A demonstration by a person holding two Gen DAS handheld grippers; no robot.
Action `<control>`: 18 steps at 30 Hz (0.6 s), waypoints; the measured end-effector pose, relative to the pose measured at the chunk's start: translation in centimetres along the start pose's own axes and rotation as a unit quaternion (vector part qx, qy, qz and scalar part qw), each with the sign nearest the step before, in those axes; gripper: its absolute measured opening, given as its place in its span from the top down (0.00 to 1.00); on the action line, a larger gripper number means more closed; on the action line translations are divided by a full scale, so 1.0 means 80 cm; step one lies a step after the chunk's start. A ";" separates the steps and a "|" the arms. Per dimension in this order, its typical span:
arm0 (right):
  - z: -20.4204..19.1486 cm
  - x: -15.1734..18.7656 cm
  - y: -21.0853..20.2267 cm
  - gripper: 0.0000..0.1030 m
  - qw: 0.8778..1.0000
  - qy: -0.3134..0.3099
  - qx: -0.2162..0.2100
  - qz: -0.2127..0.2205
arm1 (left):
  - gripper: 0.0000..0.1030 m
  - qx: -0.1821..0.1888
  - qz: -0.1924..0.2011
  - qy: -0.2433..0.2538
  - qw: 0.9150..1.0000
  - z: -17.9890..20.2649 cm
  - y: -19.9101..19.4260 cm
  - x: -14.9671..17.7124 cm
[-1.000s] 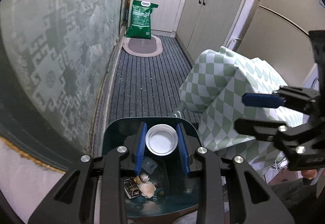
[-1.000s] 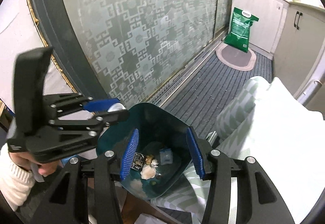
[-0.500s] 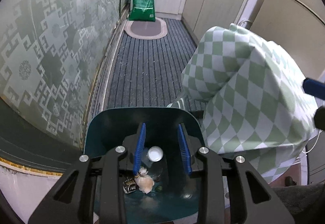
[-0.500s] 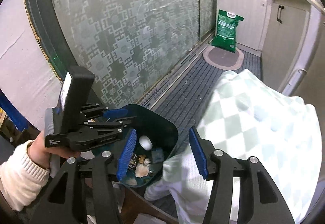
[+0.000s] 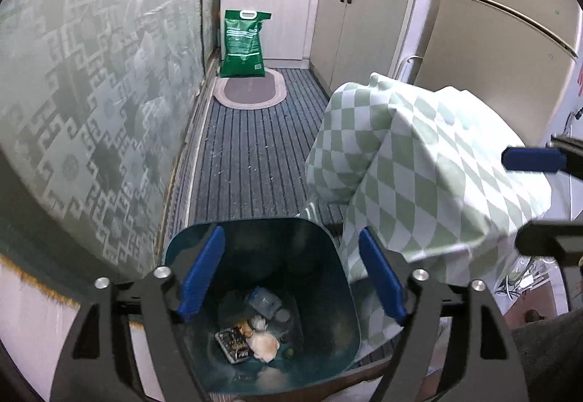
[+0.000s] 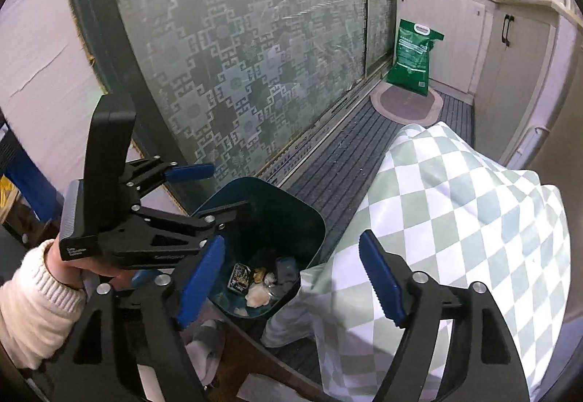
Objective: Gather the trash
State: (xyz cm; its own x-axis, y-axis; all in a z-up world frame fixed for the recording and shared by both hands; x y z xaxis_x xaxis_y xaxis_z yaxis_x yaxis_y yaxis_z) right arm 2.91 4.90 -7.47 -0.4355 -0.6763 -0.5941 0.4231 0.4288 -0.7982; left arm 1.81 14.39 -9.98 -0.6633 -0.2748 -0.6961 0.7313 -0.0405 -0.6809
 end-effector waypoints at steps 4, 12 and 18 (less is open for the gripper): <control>-0.001 0.001 -0.016 0.13 1.000 -0.006 0.012 0.012 | 0.08 -0.012 0.014 0.013 1.000 0.007 -0.023 0.013; 0.012 0.003 -0.046 0.04 0.999 0.008 0.043 0.027 | 0.04 -0.037 0.039 0.002 0.999 0.015 -0.064 0.032; 0.011 0.014 -0.064 0.03 0.996 0.000 0.078 0.039 | 0.03 -0.048 0.059 -0.031 0.997 0.014 -0.083 0.046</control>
State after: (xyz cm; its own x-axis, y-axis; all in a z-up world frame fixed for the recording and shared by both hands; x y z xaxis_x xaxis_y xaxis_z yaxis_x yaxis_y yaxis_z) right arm 0.98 1.44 -3.95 -0.3959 -0.6446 -0.6541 0.5740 0.3822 -0.7241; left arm -5.35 12.59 -7.76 -0.5600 -0.3308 -0.7596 0.7835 0.0868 -0.6153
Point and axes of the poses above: each gripper's, at about its wrist camera, not at the fingertips, and y roughly the way its jaws point, z to its right, x to its underside, the point moved 9 cm from there along y, roughly the way its jaws point, and after that the axes turned 12 degrees about x, right-handed, at the moved point
